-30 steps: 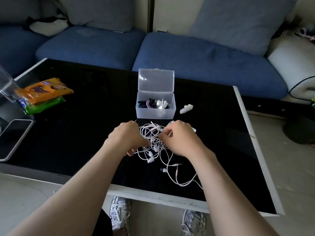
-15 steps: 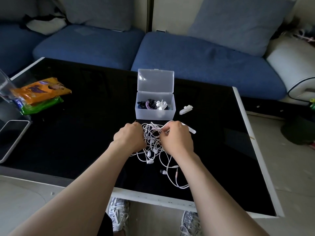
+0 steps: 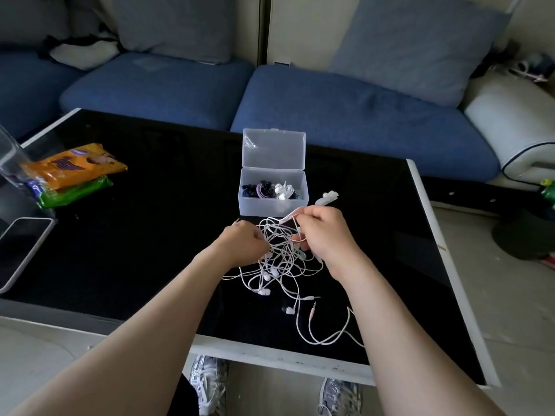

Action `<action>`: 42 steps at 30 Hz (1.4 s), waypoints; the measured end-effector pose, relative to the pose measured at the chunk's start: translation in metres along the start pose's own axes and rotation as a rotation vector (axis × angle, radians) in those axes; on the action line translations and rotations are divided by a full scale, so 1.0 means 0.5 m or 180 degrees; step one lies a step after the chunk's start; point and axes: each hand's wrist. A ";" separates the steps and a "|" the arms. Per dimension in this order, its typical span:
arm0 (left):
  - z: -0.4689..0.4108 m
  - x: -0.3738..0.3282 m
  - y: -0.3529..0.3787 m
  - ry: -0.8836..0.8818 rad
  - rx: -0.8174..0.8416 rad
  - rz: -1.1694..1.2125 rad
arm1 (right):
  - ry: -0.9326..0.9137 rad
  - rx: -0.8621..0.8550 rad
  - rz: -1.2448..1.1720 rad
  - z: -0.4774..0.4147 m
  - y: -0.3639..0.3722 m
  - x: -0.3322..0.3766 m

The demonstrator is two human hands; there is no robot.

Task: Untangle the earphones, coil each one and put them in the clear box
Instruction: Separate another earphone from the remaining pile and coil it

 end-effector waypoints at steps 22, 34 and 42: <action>0.055 -0.048 -0.083 0.0968 -0.1218 0.0110 | -0.0321 0.0493 0.0940 0.034 -0.056 0.041; 0.136 -0.075 -0.076 0.1142 -0.0768 -0.0797 | -0.0423 0.0765 0.0979 0.056 -0.041 0.029; 0.118 -0.069 -0.044 0.1316 -0.0505 -0.0766 | -0.1264 0.0459 0.0742 0.076 -0.047 0.030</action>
Point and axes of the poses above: each hand's wrist, its own z-axis away from the middle knuckle, its own y-axis out of the palm, x = y × z, and after that the axes turned 7 degrees about -z, right-handed
